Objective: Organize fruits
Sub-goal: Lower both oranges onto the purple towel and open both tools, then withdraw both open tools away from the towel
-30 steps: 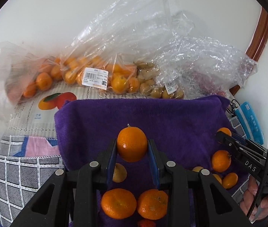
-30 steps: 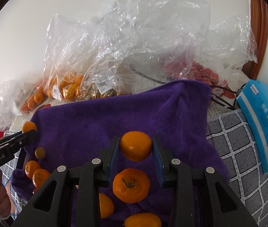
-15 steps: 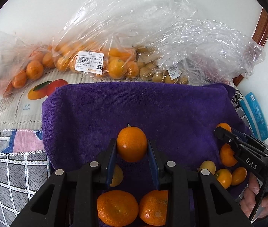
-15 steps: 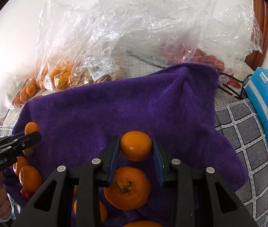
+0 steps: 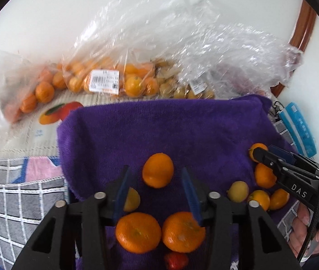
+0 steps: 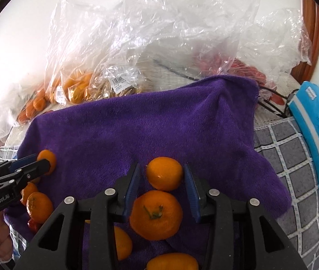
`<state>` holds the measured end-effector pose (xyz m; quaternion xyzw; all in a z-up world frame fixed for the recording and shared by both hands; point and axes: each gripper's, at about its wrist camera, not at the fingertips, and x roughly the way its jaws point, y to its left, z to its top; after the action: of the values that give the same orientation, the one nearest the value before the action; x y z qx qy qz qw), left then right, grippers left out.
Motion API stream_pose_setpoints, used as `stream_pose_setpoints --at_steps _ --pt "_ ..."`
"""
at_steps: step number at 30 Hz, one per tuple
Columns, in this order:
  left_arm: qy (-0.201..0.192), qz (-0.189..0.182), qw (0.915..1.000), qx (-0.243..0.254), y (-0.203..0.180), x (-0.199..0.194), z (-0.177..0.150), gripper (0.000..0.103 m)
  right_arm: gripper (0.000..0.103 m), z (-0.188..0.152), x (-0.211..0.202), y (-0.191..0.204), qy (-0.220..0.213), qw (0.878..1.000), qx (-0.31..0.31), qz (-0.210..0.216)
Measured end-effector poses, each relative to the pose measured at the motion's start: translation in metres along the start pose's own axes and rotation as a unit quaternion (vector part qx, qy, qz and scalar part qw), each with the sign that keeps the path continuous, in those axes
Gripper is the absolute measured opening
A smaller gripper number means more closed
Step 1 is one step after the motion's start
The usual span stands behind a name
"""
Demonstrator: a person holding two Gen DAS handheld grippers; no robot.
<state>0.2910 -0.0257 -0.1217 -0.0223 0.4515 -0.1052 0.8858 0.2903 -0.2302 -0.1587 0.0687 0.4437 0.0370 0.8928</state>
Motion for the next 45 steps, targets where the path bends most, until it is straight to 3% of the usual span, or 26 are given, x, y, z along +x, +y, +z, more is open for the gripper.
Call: stream_pose_setpoints --at_steps 5,11,15,21,23,29,31,32,35,39,45 --pt "-0.024 -0.003 0.9997 0.003 0.000 -0.037 -0.003 0.054 0.047 -0.002 -0.035 0.005 -0.018 1.000 0.006 -0.011" --pt "-0.065 -0.002 0.9979 0.001 -0.003 -0.099 -0.020 0.062 0.071 -0.009 -0.096 0.011 -0.045 0.999 0.006 -0.027" --pt "-0.094 0.007 0.9955 0.003 -0.009 -0.140 -0.041 0.069 0.074 -0.024 -0.137 0.024 -0.060 0.997 -0.010 -0.054" --pt "-0.110 0.014 0.9938 0.007 -0.015 -0.186 -0.071 0.072 0.074 -0.053 -0.189 0.034 -0.077 0.996 -0.001 -0.042" --pt "-0.120 0.023 0.9925 0.007 -0.017 -0.199 -0.081 0.080 0.074 -0.059 -0.198 0.033 -0.075 0.997 0.006 -0.033" --pt "-0.143 0.034 0.9891 -0.001 -0.022 -0.230 -0.106 0.090 0.075 -0.082 -0.224 0.035 -0.072 0.996 0.005 -0.045" --pt "-0.147 0.043 0.9882 -0.005 -0.023 -0.236 -0.112 0.093 0.088 -0.089 -0.233 0.036 -0.081 0.995 0.003 -0.049" --pt "-0.147 0.047 0.9880 -0.007 -0.024 -0.239 -0.115 0.094 0.089 -0.092 -0.236 0.036 -0.087 0.995 0.003 -0.050" --pt "-0.145 0.055 0.9878 -0.007 -0.026 -0.243 -0.119 0.094 0.090 -0.100 -0.246 0.034 -0.097 0.994 0.006 -0.048" --pt "-0.147 0.055 0.9875 -0.013 -0.028 -0.248 -0.123 0.094 0.099 -0.107 -0.253 0.032 -0.101 0.994 0.008 -0.038" --pt "-0.146 0.062 0.9873 -0.006 -0.035 -0.253 -0.126 0.094 0.099 -0.113 -0.261 0.028 -0.102 0.994 0.014 -0.042"
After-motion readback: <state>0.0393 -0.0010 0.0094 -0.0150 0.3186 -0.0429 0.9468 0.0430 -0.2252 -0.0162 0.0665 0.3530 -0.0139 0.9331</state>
